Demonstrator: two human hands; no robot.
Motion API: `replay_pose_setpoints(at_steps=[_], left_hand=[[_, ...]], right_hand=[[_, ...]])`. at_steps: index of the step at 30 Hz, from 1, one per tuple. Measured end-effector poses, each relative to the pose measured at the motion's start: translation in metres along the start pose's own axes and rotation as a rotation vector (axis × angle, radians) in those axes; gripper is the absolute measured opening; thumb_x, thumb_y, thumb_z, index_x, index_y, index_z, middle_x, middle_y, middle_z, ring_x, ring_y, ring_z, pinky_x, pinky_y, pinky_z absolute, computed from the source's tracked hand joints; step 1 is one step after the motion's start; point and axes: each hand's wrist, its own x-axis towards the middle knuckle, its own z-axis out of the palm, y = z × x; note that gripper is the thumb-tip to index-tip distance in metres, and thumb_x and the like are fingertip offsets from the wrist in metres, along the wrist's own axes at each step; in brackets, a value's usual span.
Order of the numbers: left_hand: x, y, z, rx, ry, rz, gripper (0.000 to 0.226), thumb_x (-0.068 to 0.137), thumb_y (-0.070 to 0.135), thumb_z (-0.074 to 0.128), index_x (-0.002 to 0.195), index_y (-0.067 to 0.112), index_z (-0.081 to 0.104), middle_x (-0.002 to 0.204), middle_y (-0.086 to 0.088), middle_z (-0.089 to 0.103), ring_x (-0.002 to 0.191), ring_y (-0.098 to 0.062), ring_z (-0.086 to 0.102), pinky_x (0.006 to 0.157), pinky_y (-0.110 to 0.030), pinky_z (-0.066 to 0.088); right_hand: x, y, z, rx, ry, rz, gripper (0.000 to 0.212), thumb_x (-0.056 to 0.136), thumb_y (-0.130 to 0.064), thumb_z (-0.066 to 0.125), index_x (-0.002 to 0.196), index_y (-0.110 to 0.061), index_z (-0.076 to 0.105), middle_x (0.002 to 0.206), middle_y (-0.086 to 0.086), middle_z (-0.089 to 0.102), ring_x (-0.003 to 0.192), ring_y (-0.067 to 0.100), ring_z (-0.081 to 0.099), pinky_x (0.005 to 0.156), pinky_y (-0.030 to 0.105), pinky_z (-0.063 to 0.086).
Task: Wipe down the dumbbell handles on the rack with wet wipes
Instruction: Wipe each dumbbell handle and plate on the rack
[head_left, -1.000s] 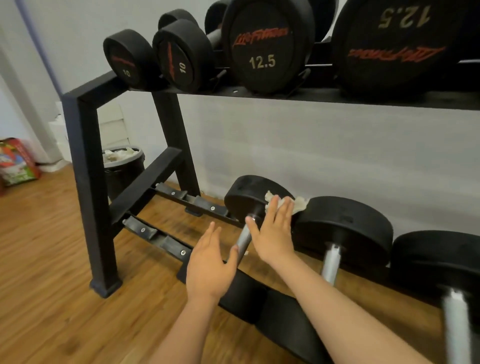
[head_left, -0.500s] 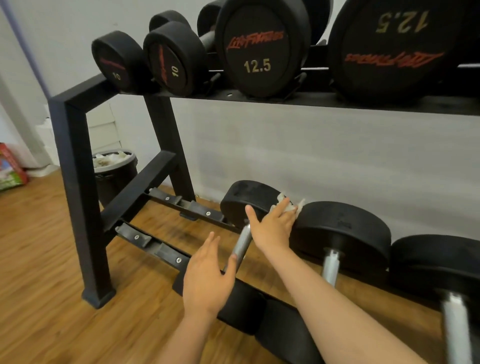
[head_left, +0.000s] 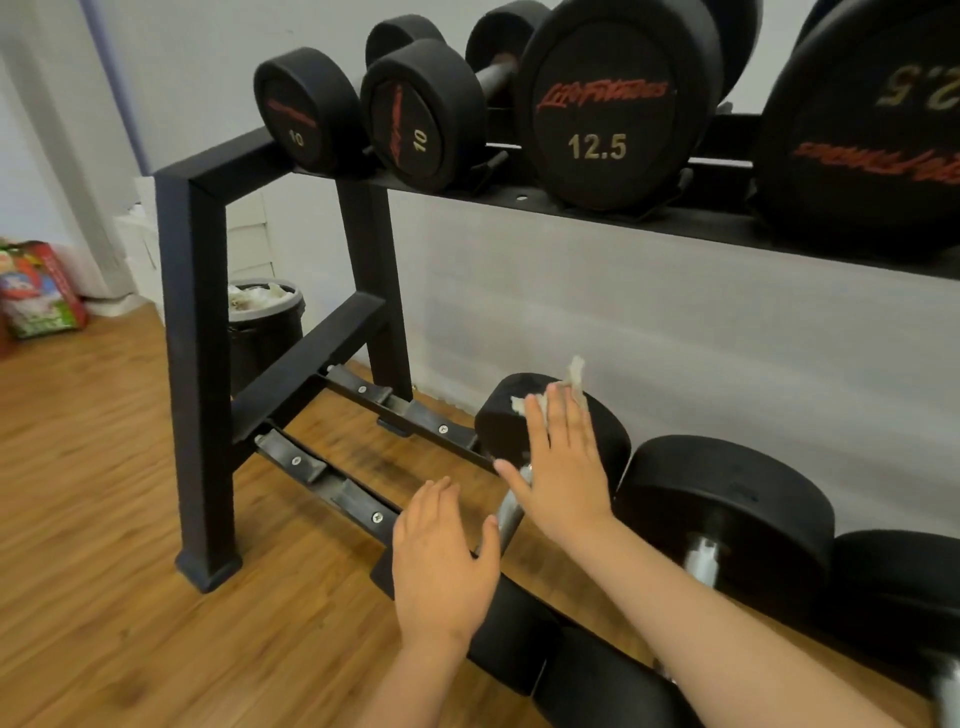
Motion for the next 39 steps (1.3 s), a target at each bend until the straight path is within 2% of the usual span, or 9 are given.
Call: replay_pose_setpoints(at_steps=[9,14,18,21,24,28,33,36,39], left_hand=[[0.001,0.0,0.001,-0.026,-0.006,-0.002,0.052,0.097,0.05,0.043,0.141,0.024,0.044,0.141,0.008,0.048,0.137,-0.009,0.036,0.117,-0.031,0.027],[0.0,0.0,0.0,-0.036,-0.005,0.01,0.051,0.096,0.049,0.044,0.141,0.024,0.044,0.141,0.009,0.048,0.136,-0.008,0.036,0.117,-0.031,0.027],[0.0,-0.001,0.001,-0.057,0.01,0.043,0.05,0.095,0.047,0.048,0.138,0.02,0.048,0.137,0.006,0.052,0.134,-0.01,0.04,0.114,-0.03,0.03],[0.002,-0.001,0.001,-0.064,0.01,0.061,0.052,0.095,0.049,0.047,0.138,0.019,0.047,0.138,0.005,0.051,0.134,-0.011,0.039,0.113,-0.031,0.031],[0.001,-0.002,-0.001,-0.067,-0.013,0.074,0.054,0.096,0.049,0.046,0.14,0.019,0.044,0.141,0.004,0.049,0.136,-0.012,0.038,0.114,-0.031,0.03],[0.0,-0.002,-0.009,-0.166,-0.072,0.11,0.049,0.098,0.038,0.051,0.142,0.02,0.044,0.143,0.004,0.048,0.137,-0.011,0.038,0.114,-0.03,0.028],[0.012,-0.018,-0.037,-0.285,-0.116,0.215,0.046,0.101,0.02,0.049,0.146,0.022,0.041,0.149,0.005,0.043,0.142,-0.009,0.032,0.116,-0.023,0.022],[0.034,-0.032,-0.061,-0.142,-0.023,0.322,0.049,0.101,0.022,0.049,0.149,0.023,0.038,0.152,0.006,0.04,0.143,-0.008,0.03,0.119,-0.033,0.026],[0.056,-0.038,-0.07,-0.082,-0.04,0.464,0.053,0.1,0.022,0.051,0.15,0.021,0.035,0.155,0.005,0.036,0.145,-0.008,0.027,0.12,-0.035,0.025]], right_hand=[[0.026,-0.004,-0.007,-0.069,-0.059,-0.173,0.084,0.092,-0.066,0.01,0.154,-0.013,0.023,0.162,0.012,0.018,0.151,0.027,0.008,0.122,0.04,-0.002],[0.055,0.003,-0.021,-0.048,-0.13,-0.1,0.07,0.1,-0.057,0.021,0.156,-0.016,0.015,0.164,0.007,0.01,0.151,0.022,-0.001,0.123,0.039,-0.002],[0.036,-0.003,-0.021,-0.069,-0.159,-0.201,0.062,0.102,-0.054,0.024,0.156,-0.024,0.018,0.164,0.004,0.009,0.151,0.021,-0.002,0.121,0.042,-0.009],[0.031,0.004,-0.036,-0.025,-0.122,-0.175,0.061,0.102,-0.053,0.024,0.156,-0.031,0.004,0.164,0.002,-0.008,0.149,0.02,-0.018,0.119,0.042,-0.013],[0.013,-0.004,-0.048,0.082,-0.044,-0.141,0.06,0.104,-0.048,0.025,0.156,-0.031,0.002,0.164,-0.001,-0.009,0.149,0.017,-0.018,0.12,0.04,-0.011],[-0.041,-0.029,-0.039,0.448,0.03,0.089,0.055,0.105,-0.036,0.032,0.155,-0.026,0.014,0.164,-0.006,0.005,0.149,0.007,-0.005,0.122,0.032,-0.004],[-0.09,-0.081,-0.015,0.834,0.103,0.416,0.048,0.103,-0.03,0.039,0.15,-0.022,0.032,0.158,-0.005,0.03,0.146,0.007,0.021,0.119,0.029,0.023],[-0.1,-0.099,0.004,0.682,0.103,0.385,0.041,0.103,-0.031,0.039,0.142,-0.02,0.048,0.147,-0.004,0.047,0.139,0.011,0.039,0.115,0.034,0.033],[-0.098,-0.105,0.014,0.444,0.162,0.28,0.045,0.098,-0.038,0.033,0.117,-0.019,0.07,0.122,-0.003,0.068,0.116,0.016,0.062,0.096,0.04,0.052]])
